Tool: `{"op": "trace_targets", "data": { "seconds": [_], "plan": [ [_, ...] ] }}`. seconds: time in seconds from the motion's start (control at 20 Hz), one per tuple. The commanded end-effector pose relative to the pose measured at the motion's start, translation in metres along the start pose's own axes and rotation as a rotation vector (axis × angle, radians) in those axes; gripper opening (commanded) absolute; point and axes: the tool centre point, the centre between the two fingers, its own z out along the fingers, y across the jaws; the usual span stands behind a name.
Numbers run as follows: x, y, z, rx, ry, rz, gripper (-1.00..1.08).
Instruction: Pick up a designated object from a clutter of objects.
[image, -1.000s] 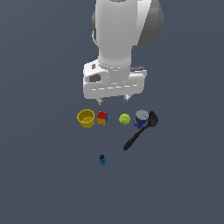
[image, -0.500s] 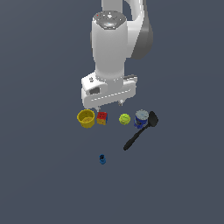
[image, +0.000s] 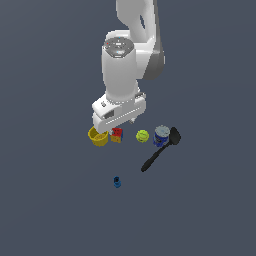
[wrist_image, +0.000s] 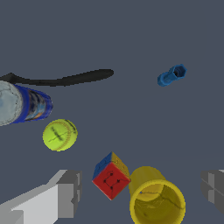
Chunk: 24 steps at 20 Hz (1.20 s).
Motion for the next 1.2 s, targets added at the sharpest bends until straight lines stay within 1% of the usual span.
{"op": "trace_targets", "data": {
  "seconds": [0.0, 0.55, 1.15],
  "plan": [
    [-0.006, 0.000, 0.011, 0.000, 0.001, -0.059, 1.00],
    [-0.034, -0.002, 0.058, 0.001, 0.004, -0.313, 1.00],
    [-0.068, -0.012, 0.102, 0.002, 0.011, -0.586, 1.00]
  ]
}}
